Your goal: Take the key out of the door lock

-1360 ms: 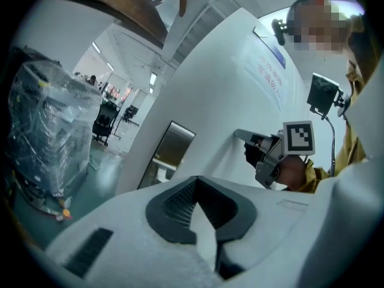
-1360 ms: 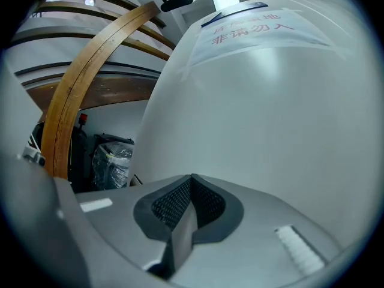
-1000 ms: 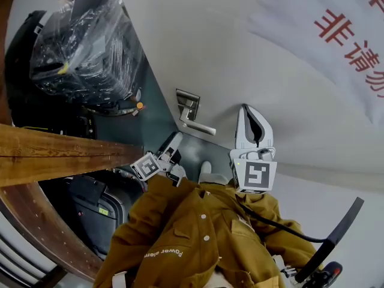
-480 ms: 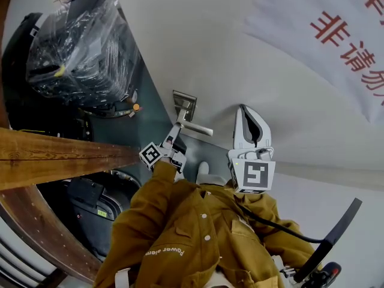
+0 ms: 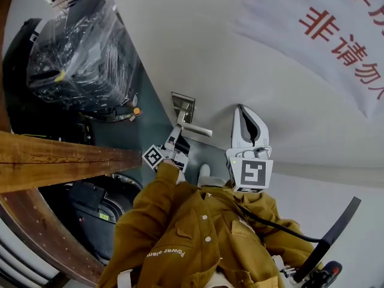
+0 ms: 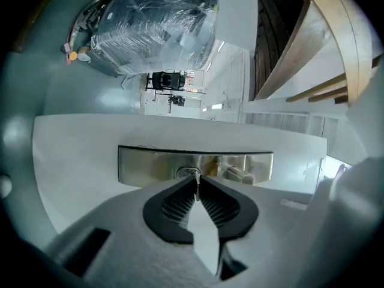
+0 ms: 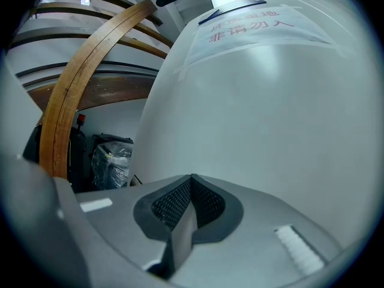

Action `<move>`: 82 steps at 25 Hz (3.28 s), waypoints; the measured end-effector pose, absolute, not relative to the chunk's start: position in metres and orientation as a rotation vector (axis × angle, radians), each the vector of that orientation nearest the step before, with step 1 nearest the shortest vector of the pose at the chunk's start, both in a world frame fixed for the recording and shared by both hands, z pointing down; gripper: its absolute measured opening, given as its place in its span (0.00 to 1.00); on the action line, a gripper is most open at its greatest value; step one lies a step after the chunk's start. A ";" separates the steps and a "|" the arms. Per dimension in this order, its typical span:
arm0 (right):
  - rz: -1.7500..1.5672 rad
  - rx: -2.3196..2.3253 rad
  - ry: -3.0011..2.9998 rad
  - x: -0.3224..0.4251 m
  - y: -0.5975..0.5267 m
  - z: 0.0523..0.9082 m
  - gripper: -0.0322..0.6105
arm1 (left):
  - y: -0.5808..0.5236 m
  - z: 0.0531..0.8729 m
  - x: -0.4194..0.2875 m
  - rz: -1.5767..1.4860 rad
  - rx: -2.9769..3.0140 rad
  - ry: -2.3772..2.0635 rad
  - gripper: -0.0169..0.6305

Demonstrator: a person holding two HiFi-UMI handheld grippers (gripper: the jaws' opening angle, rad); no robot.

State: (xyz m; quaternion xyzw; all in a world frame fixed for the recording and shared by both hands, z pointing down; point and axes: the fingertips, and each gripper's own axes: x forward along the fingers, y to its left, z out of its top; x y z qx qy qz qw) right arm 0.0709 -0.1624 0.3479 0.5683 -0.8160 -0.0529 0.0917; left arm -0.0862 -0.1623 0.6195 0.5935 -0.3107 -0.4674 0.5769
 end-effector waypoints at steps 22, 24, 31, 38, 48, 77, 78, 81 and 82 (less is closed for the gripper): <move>-0.234 1.712 -2.423 0.066 -0.163 0.344 0.05 | -0.159 0.620 -0.087 -0.982 1.333 -0.709 0.05; -0.233 1.715 -2.432 0.066 -0.163 0.342 0.05 | -0.158 0.619 -0.086 -0.976 1.355 -0.732 0.05; -0.225 1.677 -2.446 0.061 -0.163 0.346 0.05 | -0.155 0.617 -0.086 -0.962 1.392 -0.796 0.05; -0.214 1.668 -2.472 0.056 -0.164 0.347 0.06 | -0.153 0.620 -0.087 -1.000 1.310 -0.756 0.05; -0.227 1.659 -2.454 0.056 -0.165 0.348 0.06 | -0.121 0.611 -0.090 -0.976 1.368 -0.758 0.06; -0.191 1.359 -2.706 0.034 -0.128 0.378 0.06 | -0.064 0.392 -0.058 -0.063 2.585 -1.489 0.06; -0.202 1.346 -2.694 0.034 -0.129 0.380 0.06 | -0.065 0.391 -0.058 -0.065 2.585 -1.491 0.06; -0.220 1.312 -2.653 0.034 -0.130 0.386 0.06 | -0.067 0.390 -0.060 -0.065 2.590 -1.493 0.06; -0.219 1.293 -2.635 0.033 -0.132 0.390 0.06 | -0.068 0.389 -0.061 -0.065 2.591 -1.500 0.06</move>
